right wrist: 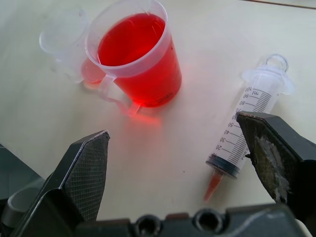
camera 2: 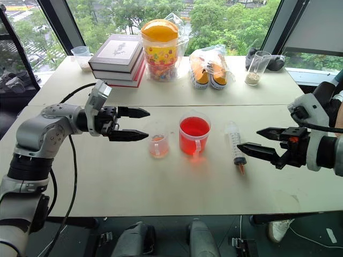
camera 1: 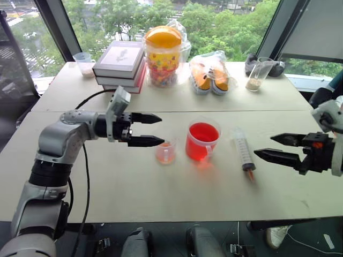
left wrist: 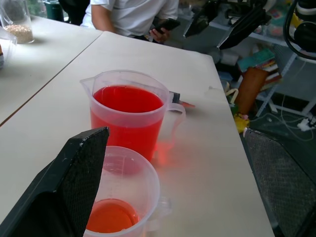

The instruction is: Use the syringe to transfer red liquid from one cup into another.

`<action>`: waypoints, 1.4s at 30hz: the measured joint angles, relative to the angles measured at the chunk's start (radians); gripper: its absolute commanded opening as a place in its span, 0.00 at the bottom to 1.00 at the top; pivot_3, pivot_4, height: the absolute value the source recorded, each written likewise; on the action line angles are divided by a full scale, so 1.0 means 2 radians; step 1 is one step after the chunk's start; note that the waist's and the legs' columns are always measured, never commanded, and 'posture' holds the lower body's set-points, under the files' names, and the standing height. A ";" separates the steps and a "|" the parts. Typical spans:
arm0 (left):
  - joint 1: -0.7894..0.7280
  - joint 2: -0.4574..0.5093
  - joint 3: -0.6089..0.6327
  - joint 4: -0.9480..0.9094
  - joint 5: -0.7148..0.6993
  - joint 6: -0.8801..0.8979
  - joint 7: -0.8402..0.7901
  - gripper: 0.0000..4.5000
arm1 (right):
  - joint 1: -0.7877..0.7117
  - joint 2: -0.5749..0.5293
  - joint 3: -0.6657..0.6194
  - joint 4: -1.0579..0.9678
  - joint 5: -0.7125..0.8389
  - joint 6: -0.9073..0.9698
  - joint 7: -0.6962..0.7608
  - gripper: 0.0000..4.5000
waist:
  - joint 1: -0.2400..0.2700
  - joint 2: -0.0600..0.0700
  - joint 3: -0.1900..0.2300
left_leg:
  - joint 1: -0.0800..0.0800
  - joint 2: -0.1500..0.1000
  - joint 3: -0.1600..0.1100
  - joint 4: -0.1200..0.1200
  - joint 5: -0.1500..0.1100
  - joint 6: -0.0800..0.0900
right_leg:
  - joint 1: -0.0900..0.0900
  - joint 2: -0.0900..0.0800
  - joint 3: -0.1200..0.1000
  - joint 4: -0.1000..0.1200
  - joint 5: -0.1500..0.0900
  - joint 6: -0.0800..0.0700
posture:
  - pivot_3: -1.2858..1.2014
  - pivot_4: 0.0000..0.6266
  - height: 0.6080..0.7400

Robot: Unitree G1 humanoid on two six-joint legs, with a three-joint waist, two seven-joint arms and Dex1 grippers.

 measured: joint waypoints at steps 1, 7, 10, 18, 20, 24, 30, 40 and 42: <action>0.000 0.000 -0.002 0.000 0.002 -0.001 0.000 1.00 | 0.004 0.000 0.000 0.000 0.001 0.001 -0.002 1.00 | 0.000 0.000 0.000 | 0.000 0.000 0.000 0.000 0.000 0.000 | 0.000 0.000 0.000 0.000 0.000 0.000 | 0.52 0.24 1.00; 0.002 0.006 -0.002 -0.004 0.003 0.001 0.001 1.00 | 0.017 0.003 -0.004 -0.012 0.012 -0.001 -0.012 1.00 | 0.001 0.000 0.000 | 0.000 0.000 0.000 0.000 0.000 0.000 | 0.000 0.000 0.000 0.000 0.000 0.000 | 0.52 0.24 1.00; 0.002 0.011 -0.002 -0.004 0.003 0.001 0.000 1.00 | 0.018 0.012 -0.004 -0.014 0.023 -0.001 -0.031 1.00 | 0.001 0.000 0.000 | 0.000 0.000 0.000 0.000 0.000 0.000 | 0.000 0.000 0.000 0.000 0.000 0.000 | 0.52 0.24 1.00; -0.012 0.008 -0.002 0.004 0.006 0.000 0.002 1.00 | -0.127 0.022 0.099 0.088 0.035 0.030 -0.137 1.00 | 0.004 0.000 0.000 | 0.000 0.000 0.001 0.001 0.000 0.000 | 0.000 0.000 0.001 0.000 0.000 -0.001 | 0.52 0.24 1.00; -0.016 0.004 -0.004 0.004 0.007 -0.002 0.001 1.00 | -0.178 0.038 0.138 0.129 0.023 0.050 -0.163 1.00 | 0.005 0.000 0.000 | 0.000 0.000 0.001 0.001 0.000 0.000 | 0.000 0.000 0.001 0.000 0.000 -0.001 | 0.52 0.24 1.00; -0.010 -0.003 -0.007 0.004 0.010 -0.014 0.002 1.00 | -0.255 0.047 0.260 0.217 -0.037 0.075 -0.192 1.00 | 0.008 0.000 0.000 | 0.000 0.000 0.002 0.000 0.000 0.000 | -0.001 0.000 0.001 0.000 0.000 -0.001 | 0.52 0.24 1.00; 0.001 -0.021 -0.008 -0.001 0.010 -0.020 0.018 1.00 | -0.316 0.111 0.347 0.330 -0.145 0.074 -0.181 1.00 | 0.009 0.000 0.000 | -0.001 0.000 0.003 0.000 0.000 0.001 | -0.002 0.000 0.001 0.000 0.001 0.001 | 0.52 0.24 1.00; 0.008 -0.032 -0.008 -0.006 0.012 -0.032 0.034 1.00 | -0.364 0.141 0.472 0.423 -0.285 0.021 -0.076 1.00 | 0.007 0.000 0.000 | -0.001 0.000 0.003 0.000 0.000 0.001 | -0.002 0.000 0.001 0.000 0.001 0.001 | 0.52 0.24 1.00; 0.015 -0.038 -0.008 -0.010 0.013 -0.035 0.037 1.00 | -0.375 0.145 0.485 0.439 -0.308 0.012 -0.054 0.94 | 0.007 0.000 0.000 | -0.001 0.000 0.003 0.000 0.000 0.001 | -0.002 0.000 0.001 0.000 0.001 0.001 | 0.52 0.24 1.00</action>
